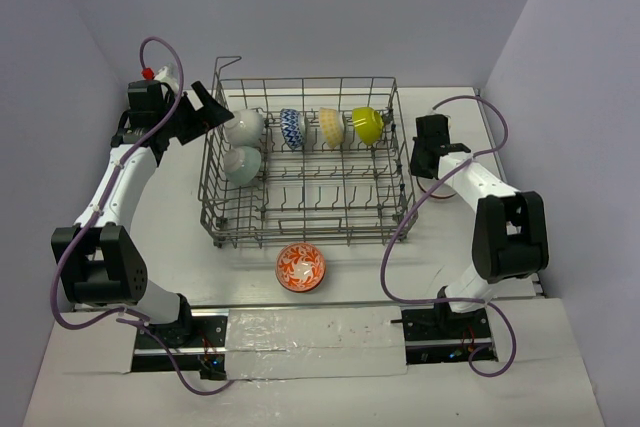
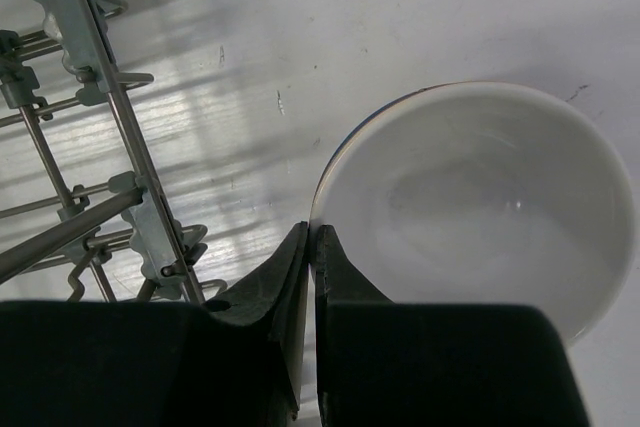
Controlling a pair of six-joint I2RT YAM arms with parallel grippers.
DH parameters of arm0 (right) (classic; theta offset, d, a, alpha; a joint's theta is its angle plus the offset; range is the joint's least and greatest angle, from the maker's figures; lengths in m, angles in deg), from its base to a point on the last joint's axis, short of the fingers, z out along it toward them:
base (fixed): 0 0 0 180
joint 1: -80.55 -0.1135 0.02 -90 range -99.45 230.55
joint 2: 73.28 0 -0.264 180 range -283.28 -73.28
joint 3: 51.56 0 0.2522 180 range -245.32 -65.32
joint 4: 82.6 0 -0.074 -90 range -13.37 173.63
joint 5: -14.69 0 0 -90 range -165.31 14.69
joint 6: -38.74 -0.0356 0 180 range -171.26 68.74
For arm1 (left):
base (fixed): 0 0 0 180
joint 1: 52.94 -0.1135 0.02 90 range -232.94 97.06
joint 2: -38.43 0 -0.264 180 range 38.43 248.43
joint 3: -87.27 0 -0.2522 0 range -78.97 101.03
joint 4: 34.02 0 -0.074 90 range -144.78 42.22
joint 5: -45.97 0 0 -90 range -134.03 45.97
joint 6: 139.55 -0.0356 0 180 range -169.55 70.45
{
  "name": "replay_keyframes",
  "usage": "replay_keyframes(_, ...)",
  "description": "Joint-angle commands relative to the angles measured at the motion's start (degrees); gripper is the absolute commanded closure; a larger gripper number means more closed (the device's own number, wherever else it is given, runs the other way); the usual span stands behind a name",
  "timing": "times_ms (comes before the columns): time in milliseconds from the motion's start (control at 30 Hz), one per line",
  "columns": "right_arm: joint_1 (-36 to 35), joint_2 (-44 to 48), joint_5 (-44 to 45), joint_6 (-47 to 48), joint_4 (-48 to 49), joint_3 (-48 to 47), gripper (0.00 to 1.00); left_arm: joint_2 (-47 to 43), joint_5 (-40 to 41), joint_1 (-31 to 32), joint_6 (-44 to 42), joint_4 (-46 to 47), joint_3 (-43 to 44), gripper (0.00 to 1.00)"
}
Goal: Load the bowls into the dish rack
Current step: Pick up the bowl from the bowl.
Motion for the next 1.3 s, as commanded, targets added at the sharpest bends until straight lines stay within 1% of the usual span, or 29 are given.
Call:
replay_keyframes(0, -1.32, 3.44, 0.42, 0.48, -0.87, -2.79, 1.0, 0.12, -0.2, 0.21, -0.31, 1.17, 2.38, 0.01)
replay_keyframes(567, -1.93, 6.87, -0.63, 0.65, -0.43, -2.79, 1.0, 0.29, -0.29, 0.21, -0.13, 1.17, 2.47, 0.01)
replay_keyframes(933, -2.64, 11.17, 0.69, 0.3, -1.13, -2.96, 1.0, 0.47, -0.29, 0.21, 0.13, 1.08, 2.47, 0.01)
replay_keyframes(1267, -2.9, 12.75, 2.88, -0.14, -0.96, -2.09, 1.0, 0.47, -0.12, 0.21, 0.13, 1.17, 2.47, 0.01)
